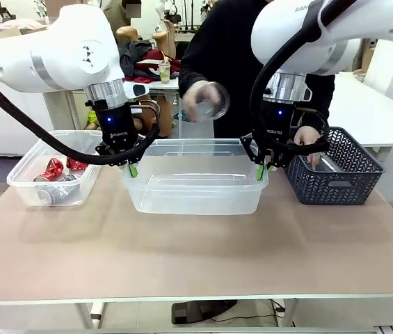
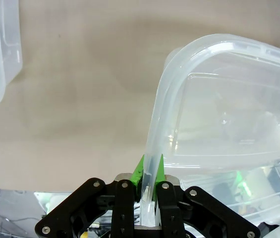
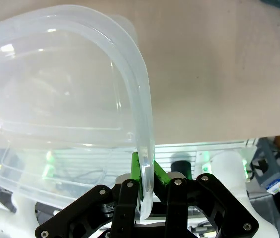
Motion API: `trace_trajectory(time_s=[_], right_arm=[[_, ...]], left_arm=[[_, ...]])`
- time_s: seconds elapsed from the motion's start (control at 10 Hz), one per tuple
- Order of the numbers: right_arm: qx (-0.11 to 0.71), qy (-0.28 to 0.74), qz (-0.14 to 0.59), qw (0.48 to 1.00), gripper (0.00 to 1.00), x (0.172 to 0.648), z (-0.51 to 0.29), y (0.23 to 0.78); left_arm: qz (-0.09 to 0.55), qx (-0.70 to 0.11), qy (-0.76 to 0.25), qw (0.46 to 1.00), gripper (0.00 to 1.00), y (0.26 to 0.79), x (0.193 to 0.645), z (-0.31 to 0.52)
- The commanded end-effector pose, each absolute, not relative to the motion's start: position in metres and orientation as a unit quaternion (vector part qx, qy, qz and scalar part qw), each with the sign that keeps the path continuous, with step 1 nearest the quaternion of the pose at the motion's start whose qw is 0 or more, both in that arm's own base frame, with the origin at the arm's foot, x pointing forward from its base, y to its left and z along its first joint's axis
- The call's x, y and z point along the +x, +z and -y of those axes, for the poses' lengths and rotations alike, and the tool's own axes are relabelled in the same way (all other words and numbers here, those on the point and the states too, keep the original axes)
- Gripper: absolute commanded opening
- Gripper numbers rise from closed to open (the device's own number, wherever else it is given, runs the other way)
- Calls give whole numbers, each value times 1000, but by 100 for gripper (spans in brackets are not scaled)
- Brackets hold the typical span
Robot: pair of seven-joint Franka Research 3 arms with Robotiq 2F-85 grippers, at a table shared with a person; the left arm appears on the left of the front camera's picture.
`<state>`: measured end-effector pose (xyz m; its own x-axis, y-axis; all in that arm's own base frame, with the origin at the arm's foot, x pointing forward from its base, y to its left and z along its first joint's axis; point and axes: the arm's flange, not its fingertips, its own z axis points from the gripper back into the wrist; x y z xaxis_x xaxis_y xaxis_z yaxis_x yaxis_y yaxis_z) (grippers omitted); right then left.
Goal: Sort the waste into each basket.
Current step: Offer the picked Organizing box to the human.
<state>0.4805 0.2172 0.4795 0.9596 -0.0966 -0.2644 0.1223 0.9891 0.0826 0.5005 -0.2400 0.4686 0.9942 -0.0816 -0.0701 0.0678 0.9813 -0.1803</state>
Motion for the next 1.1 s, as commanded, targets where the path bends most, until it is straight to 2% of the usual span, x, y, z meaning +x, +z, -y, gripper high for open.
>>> trace_trajectory(time_s=[0.0, 1.0], right_arm=[[57, -58, -132, 988, 0, 480, -218, 479], [57, -58, -132, 988, 0, 480, -218, 479]], left_arm=[[-34, -85, -35, 995, 0, 472, 500, 237], [-34, -85, -35, 995, 0, 472, 500, 237]])
